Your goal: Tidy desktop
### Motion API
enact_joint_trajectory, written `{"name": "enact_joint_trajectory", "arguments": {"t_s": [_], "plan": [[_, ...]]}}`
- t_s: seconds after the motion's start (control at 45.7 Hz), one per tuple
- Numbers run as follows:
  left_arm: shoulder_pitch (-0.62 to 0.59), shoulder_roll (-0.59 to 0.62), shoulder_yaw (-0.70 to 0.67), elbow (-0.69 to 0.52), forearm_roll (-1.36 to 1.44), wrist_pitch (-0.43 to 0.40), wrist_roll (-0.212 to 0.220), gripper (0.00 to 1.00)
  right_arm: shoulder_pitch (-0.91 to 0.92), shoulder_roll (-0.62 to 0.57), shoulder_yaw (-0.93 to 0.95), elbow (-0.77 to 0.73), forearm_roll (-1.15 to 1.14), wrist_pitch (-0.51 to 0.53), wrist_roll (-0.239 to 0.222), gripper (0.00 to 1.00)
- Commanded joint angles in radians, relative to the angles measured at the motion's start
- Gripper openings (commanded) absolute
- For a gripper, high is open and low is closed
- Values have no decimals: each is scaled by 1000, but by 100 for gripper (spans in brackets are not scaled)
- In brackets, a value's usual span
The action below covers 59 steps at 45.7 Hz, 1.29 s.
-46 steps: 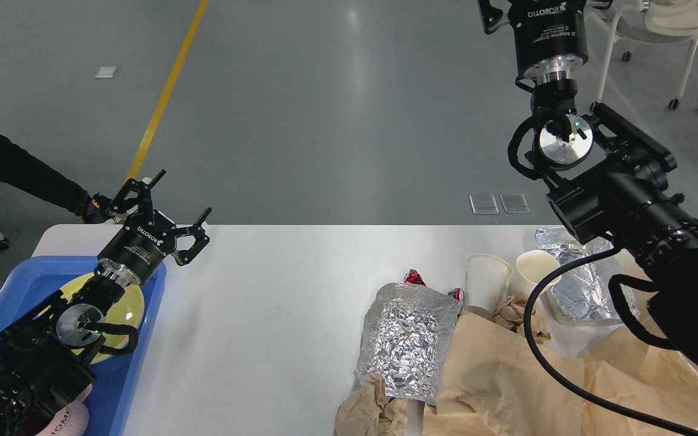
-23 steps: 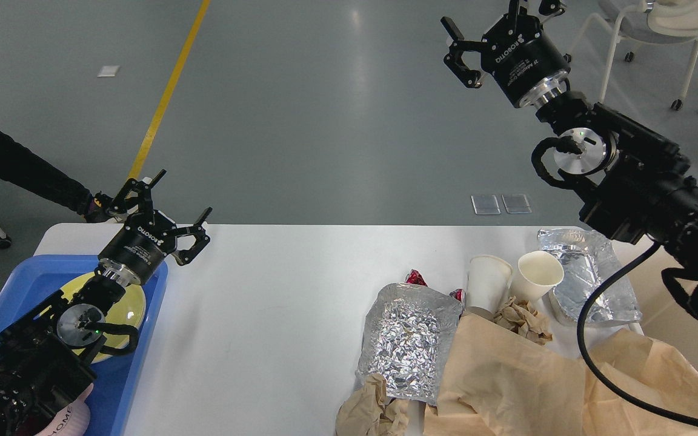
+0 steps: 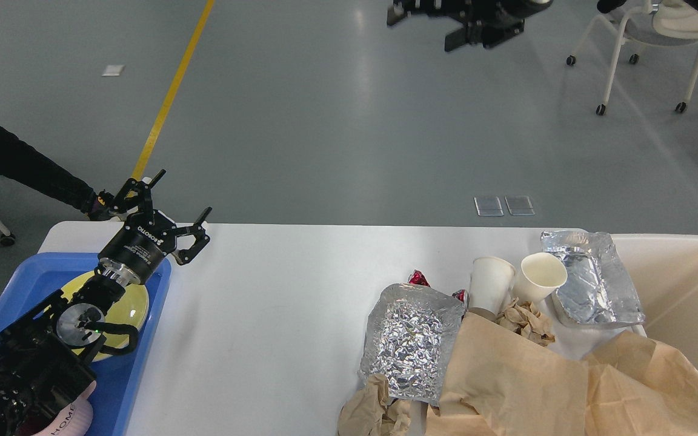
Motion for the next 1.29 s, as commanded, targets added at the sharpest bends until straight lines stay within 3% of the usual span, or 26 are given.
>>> {"name": "enact_joint_trajectory", "arguments": {"t_s": [0.0, 0.109, 0.219, 0.678, 0.788, 0.875, 1.269], "plan": [[0, 0, 0, 0, 0, 0, -1, 100, 152, 18, -109, 457, -105, 16, -21, 100], [0, 0, 0, 0, 0, 2, -1, 100, 225, 24, -112, 813, -140, -19, -90, 100], [0, 0, -1, 0, 0, 2, -1, 100, 228, 42, -107, 950, -136, -111, -119, 100], [0, 0, 0, 0, 0, 2, -1, 100, 263, -122, -149, 959, -68, -166, -111, 100], [2, 0, 0, 0, 0, 0, -1, 100, 398, -151, -224, 959, 44, -101, -110, 100], [0, 0, 0, 0, 0, 2, -1, 100, 533, -140, -262, 942, 26, 77, -110, 100], [0, 0, 0, 0, 0, 0, -1, 100, 568, -185, -212, 981, -11, 47, -111, 100]]}}
